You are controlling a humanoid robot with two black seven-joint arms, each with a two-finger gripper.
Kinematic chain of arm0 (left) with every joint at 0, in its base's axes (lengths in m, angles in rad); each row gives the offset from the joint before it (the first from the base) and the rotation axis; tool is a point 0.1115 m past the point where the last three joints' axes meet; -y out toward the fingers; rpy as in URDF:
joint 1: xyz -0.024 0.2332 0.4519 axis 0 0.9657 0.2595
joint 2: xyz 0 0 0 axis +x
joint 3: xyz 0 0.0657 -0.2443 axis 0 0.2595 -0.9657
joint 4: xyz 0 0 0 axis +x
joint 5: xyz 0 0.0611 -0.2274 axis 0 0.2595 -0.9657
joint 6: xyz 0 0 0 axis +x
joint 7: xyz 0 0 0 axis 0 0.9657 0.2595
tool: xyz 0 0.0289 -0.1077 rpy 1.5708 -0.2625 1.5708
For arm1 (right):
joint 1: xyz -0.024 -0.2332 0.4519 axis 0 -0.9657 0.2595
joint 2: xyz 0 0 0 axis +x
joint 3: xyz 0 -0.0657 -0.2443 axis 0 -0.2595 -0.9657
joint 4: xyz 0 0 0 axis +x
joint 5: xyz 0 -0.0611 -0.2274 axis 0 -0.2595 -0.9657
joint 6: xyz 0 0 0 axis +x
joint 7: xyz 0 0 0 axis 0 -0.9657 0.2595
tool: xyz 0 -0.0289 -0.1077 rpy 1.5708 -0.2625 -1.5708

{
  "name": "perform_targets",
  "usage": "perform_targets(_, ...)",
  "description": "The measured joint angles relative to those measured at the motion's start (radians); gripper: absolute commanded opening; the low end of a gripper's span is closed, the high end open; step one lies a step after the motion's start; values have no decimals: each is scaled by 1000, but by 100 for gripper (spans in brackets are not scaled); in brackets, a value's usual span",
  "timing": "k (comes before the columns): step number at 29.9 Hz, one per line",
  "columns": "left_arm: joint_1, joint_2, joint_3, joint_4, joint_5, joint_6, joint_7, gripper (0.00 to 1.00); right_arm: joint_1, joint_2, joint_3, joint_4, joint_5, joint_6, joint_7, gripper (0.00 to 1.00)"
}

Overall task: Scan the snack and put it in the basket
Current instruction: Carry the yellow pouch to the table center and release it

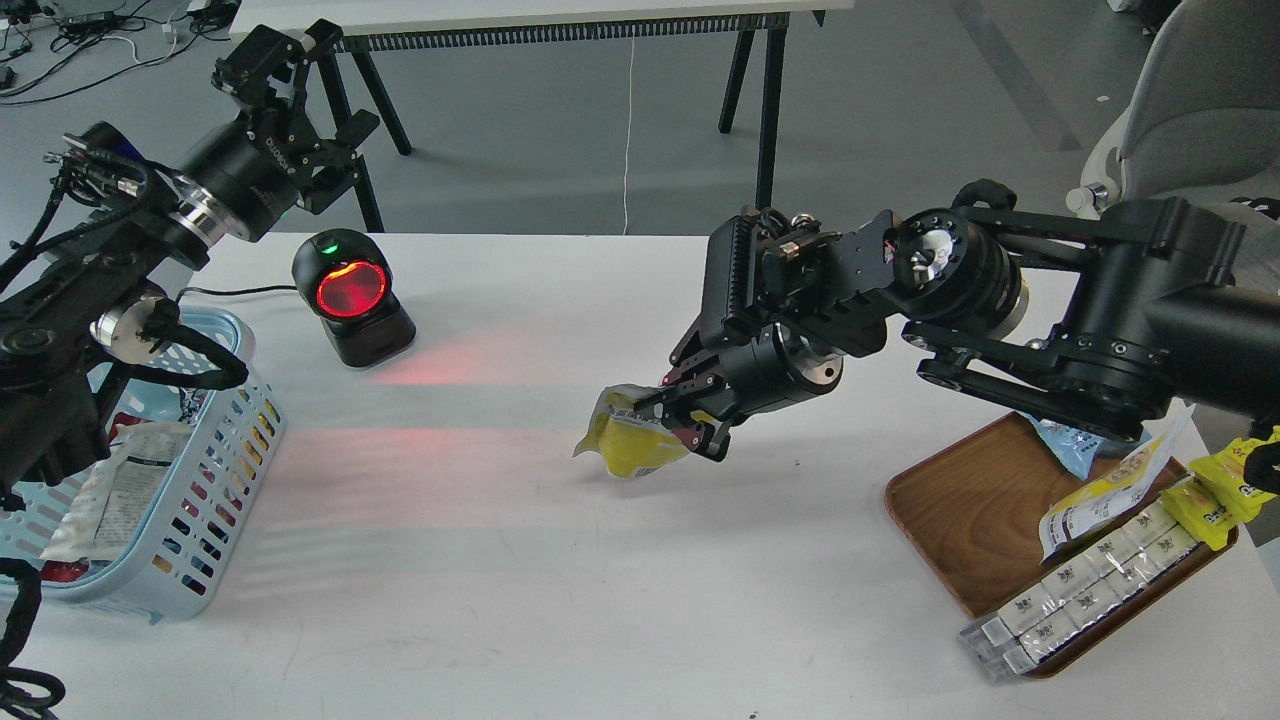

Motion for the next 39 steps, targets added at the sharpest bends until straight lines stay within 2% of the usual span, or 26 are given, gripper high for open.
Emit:
perform_targets(4,1,1,0,0,0,0,0,100,-2,6,-4,1,0,0,0,1)
perform_targets(9,2,0,0,1,0,0,0,100,-4,6,-29,5,0,0,0,9)
perform_targets(20,2,-4,0,1,-3,0,0,100,-17,7,-38,7,0,0,0,19)
perform_targets(22,2,-4,0,0,-3,0,0,100,-18,9,-38,7,0,0,0,27)
perform_targets(26,2,-5,0,0,-3,0,0,100,-18,13,-38,7,0,0,0,60)
perform_targets(28,2,-5,0,0,-3,0,0,100,-18,15,-37,7,0,0,0,100)
perform_targets(35,1,-4,0,0,-2,0,0,100,10,21,-17,3,0,0,0,99)
perform_targets(39,-5,-1,0,1,-1,0,0,100,16,27,58,-14,0,0,0,99)
